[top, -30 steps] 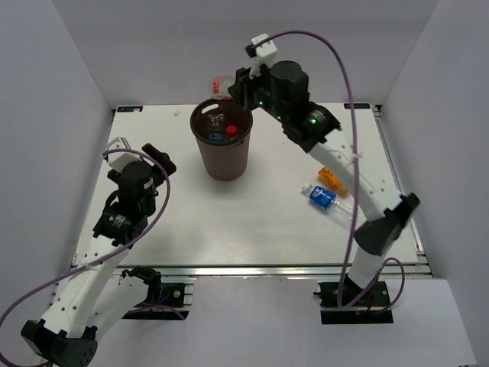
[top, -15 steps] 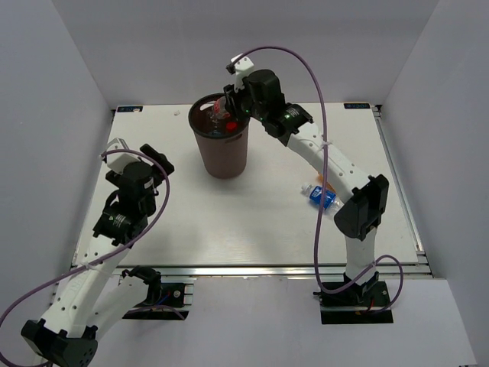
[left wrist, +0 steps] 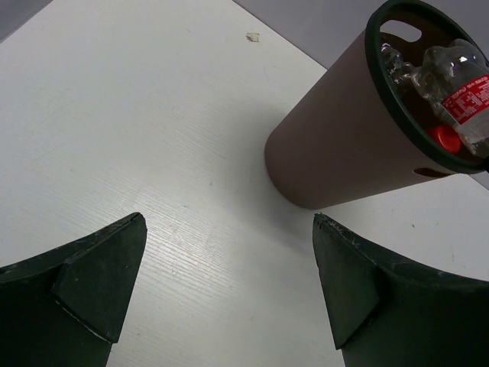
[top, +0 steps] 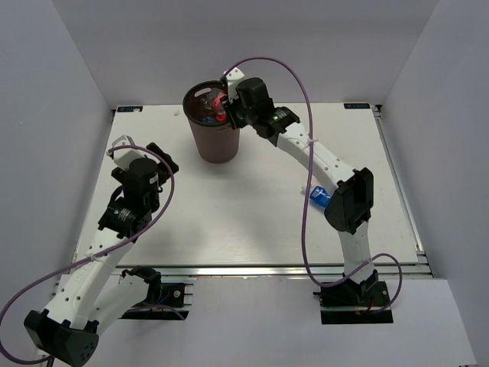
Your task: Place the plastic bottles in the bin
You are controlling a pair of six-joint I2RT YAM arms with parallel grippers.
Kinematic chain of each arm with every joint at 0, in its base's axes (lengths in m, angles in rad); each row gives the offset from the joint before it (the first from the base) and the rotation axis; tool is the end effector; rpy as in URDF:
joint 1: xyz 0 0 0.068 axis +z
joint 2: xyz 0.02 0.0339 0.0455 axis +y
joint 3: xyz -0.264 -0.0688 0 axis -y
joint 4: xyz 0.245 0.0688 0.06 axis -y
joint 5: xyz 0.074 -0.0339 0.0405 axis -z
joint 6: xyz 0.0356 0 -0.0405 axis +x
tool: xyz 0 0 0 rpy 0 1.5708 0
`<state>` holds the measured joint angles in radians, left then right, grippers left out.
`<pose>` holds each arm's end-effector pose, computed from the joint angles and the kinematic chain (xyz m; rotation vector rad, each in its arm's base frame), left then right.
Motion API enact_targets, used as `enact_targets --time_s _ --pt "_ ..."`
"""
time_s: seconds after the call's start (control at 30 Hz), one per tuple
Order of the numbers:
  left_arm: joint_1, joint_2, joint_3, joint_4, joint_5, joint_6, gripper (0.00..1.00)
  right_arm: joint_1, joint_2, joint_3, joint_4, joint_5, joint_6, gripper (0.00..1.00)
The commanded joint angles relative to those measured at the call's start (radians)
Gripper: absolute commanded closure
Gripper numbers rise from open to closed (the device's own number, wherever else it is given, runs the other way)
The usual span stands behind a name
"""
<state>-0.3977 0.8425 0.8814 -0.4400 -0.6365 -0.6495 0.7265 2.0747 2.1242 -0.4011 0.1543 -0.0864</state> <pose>0.1753 -0.0507 0.3399 -0.6318 1.7824 -0.0845 0.3712 0.3225 0.3791 -0.6657 1.8096 0.2817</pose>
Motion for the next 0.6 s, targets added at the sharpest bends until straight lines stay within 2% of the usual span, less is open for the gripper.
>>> enact_targets --time_s 0.0,0.2,0.33,0.37,0.4,0.47,0.53,0.57 --pt "-0.003 -0.010 0.008 0.011 0.012 0.011 0.02 -0.001 -0.071 0.013 -0.085 0.017 -0.007 1.00" --pt "-0.003 -0.010 0.004 0.024 0.026 0.017 0.02 -0.001 -0.123 -0.059 0.013 -0.051 -0.033 0.99" --pt "-0.001 -0.006 0.002 0.021 0.026 0.021 0.02 -0.002 -0.064 0.006 0.031 -0.116 -0.055 0.89" --pt "-0.001 -0.006 0.004 0.021 0.027 0.021 0.02 -0.001 -0.035 0.025 0.030 -0.131 -0.053 0.83" --pt "-0.001 -0.005 0.004 0.021 0.028 0.021 0.02 -0.001 -0.022 0.042 0.031 -0.134 -0.047 0.67" --pt "-0.001 -0.008 0.002 0.023 0.029 0.022 0.02 -0.001 -0.001 0.062 0.057 -0.144 -0.044 0.62" --pt "-0.001 -0.006 -0.001 0.026 0.032 0.022 0.02 -0.001 0.002 0.049 0.096 -0.136 -0.042 0.51" --pt "-0.001 -0.006 -0.001 0.026 0.034 0.024 0.02 -0.004 0.007 0.037 0.119 -0.133 -0.049 0.50"
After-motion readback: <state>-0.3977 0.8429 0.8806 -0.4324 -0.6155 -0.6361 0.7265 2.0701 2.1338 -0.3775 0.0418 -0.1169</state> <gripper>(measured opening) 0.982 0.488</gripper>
